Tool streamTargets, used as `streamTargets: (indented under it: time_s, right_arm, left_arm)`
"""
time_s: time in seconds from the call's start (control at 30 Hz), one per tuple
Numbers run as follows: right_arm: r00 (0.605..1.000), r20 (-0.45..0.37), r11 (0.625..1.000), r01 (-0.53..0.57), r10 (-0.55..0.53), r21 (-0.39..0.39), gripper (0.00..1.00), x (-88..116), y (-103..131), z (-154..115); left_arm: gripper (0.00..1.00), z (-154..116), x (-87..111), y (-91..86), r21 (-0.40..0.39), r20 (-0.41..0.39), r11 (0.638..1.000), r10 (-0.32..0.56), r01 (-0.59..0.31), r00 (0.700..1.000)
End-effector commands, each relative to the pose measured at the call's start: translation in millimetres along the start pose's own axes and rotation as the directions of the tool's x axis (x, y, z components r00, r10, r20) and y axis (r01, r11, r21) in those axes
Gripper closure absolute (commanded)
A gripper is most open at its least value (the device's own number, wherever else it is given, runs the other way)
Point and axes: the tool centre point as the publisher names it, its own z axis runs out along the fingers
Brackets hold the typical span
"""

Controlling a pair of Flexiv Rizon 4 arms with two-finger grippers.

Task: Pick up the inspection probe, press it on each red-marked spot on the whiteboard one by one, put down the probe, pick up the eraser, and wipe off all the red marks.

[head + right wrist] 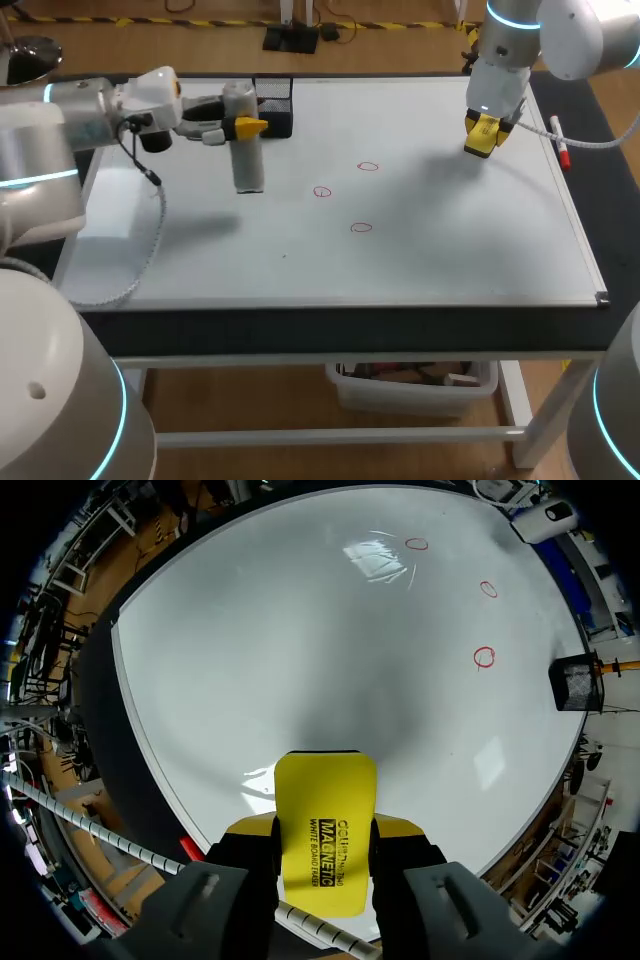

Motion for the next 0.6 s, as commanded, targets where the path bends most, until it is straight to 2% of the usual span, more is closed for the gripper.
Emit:
streamTargets:
  time_s: [0.03, 0.3, 0.6]
  right_arm:
    - [1.000, -0.004, 1.000, 0.002, -0.002, 0.002, 1.00, 0, -1, -1]
    - [1.000, -0.004, 1.000, 0.002, -0.002, 0.002, 1.00, 0, -1, -1]
    - [1.000, -0.004, 1.000, 0.002, -0.002, 0.002, 1.00, 0, -1, -1]
  left_arm:
    - [1.00, 22, -11.4, 8.6, 0.024, -0.083, 1.000, 0.001, 0.001, 0.997]
    - [1.00, 57, -1.7, 24.6, 0.039, -0.178, 0.999, 0.024, -0.018, 0.984]
    - [1.00, 82, -3.6, 37.9, 0.057, -0.241, 0.998, 0.029, -0.016, 0.970]
